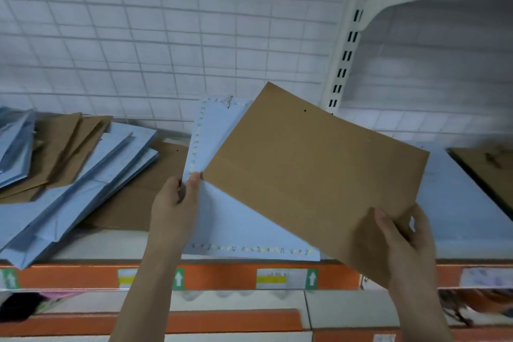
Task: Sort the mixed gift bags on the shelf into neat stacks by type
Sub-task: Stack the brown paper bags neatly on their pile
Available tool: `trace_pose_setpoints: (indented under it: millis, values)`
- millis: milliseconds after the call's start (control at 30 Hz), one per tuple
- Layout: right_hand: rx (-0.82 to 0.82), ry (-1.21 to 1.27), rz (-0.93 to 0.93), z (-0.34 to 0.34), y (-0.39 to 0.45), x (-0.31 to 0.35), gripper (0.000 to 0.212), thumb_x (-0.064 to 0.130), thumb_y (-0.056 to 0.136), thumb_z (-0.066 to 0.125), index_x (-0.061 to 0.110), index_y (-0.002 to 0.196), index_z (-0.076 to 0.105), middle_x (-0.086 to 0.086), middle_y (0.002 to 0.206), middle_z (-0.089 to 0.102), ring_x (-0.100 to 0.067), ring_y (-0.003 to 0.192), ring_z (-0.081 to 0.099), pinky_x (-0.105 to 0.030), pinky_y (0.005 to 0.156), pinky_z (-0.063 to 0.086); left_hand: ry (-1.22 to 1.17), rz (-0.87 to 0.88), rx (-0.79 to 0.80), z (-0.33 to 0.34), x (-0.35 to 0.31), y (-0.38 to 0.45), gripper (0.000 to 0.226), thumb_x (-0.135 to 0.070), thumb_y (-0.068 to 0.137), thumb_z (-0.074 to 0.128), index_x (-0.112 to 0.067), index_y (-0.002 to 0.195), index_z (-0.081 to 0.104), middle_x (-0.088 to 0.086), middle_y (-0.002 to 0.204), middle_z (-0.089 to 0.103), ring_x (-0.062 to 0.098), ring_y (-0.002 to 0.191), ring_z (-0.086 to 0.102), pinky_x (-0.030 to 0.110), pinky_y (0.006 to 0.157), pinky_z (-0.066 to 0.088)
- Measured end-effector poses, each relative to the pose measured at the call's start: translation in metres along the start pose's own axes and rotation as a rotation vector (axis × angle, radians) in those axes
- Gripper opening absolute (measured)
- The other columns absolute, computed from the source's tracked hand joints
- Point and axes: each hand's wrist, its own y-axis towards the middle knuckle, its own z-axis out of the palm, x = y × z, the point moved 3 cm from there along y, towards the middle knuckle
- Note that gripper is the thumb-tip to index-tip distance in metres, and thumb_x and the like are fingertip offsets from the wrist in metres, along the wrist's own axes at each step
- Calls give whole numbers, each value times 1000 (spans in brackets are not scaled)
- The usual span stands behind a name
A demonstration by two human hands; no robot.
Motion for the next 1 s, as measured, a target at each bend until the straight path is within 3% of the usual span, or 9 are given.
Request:
trace_pose_setpoints:
  millis: [200,300,400,500,667,833,1000]
  values:
    - [-61,-66,30,-23,19,0,50,40,86,60,35,131,40,13,118,44,-18,109,43,-41,92,36,-81,-19,82,39,-13,3,44,-37,94,48,-16,63,25,-1,59,24,14,51,25,26,49,19]
    - [-90,-108,45,-40,31,-2,53,42,86,58,37,134,35,11,121,42,-22,113,43,-47,97,36,-101,-34,113,62,-21,-3,41,-36,94,47,-12,63,37,1,61,34,16,54,33,26,51,22]
    - [-111,-106,79,-62,47,-5,55,44,87,56,39,136,31,7,137,41,-27,123,41,-52,103,34,-116,-34,130,87,-29,-10,41,-37,93,48,2,81,51,9,71,44,20,63,42,29,55,26]
    - [-94,-51,110,-89,71,-6,54,44,88,56,42,136,31,7,143,38,-27,127,39,-52,106,33,-92,-47,122,117,-41,-23,41,-39,93,47,0,88,55,8,74,49,19,62,45,29,55,29]
    - [-159,36,28,-162,113,-3,51,37,88,59,45,133,38,16,125,48,-19,120,45,-45,103,35,-132,-56,55,181,-69,-69,20,-37,91,52,-19,98,55,-9,79,56,6,68,51,25,54,35]
    - [-260,147,-28,-247,149,11,43,25,91,57,41,129,44,31,105,54,-17,114,51,-38,94,43,-141,-20,36,254,-95,-121,19,-27,89,58,-18,106,54,-4,81,57,5,69,50,24,57,38]
    - [-264,144,31,-296,171,7,35,27,91,57,56,108,50,29,101,52,-21,111,50,-51,101,39,-103,-18,24,304,-104,-157,21,-19,90,57,-16,110,59,-6,74,57,7,59,50,25,52,37]
